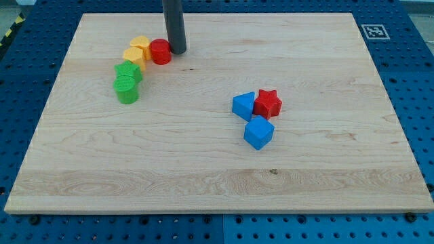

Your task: Nudge the line of blocks bit a up

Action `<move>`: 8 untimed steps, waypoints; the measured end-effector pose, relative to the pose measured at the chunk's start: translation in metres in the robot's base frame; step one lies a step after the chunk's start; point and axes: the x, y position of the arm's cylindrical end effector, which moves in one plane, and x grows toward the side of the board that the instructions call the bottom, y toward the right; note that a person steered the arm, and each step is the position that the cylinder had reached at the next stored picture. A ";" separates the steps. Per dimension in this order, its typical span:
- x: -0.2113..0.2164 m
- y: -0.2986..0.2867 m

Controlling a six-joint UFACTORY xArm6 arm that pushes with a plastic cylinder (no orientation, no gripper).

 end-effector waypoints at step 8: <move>0.160 -0.115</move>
